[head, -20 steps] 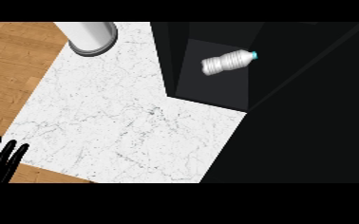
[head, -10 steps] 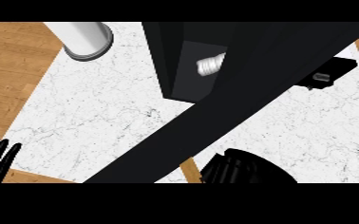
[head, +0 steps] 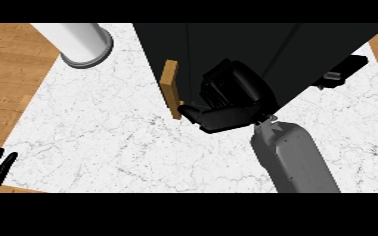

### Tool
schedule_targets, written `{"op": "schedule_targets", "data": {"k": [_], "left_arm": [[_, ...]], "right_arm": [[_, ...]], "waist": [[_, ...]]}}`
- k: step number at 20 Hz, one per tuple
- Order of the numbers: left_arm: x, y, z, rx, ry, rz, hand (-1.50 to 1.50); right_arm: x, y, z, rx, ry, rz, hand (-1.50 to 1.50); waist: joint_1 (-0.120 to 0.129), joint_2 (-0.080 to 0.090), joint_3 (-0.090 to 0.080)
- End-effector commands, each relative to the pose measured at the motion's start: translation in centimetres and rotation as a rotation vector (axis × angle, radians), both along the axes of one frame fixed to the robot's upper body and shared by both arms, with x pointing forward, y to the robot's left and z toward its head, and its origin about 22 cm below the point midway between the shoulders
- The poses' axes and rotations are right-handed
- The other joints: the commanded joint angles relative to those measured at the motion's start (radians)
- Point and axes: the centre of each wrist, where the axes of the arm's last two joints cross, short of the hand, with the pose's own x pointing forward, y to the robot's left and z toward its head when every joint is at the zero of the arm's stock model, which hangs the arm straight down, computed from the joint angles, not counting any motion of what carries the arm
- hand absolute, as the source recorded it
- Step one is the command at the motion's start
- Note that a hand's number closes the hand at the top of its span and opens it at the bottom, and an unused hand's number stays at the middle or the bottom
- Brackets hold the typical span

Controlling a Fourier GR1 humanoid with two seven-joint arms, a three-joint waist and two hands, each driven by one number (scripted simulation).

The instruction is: Pick up the bottled water, place it into the cabinet and close the cabinet

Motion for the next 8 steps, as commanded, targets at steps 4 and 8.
{"op": "schedule_targets", "data": {"k": [4, 8], "left_arm": [[-0.2, -0.3, -0.4, -0.039, -0.031, -0.004, -1.50], [0.4, -0.1, 0.4, -0.044, -0.039, -0.020, -1.50]], "right_arm": [[6.6, 1.9, 2.8, -0.047, 0.012, -0.102, 1.50], [7.5, 1.6, 1.2, -0.050, 0.015, -0.088, 1.50]], "waist": [[-0.028, -0.003, 0.003], [-0.038, -0.001, 0.004]]}}
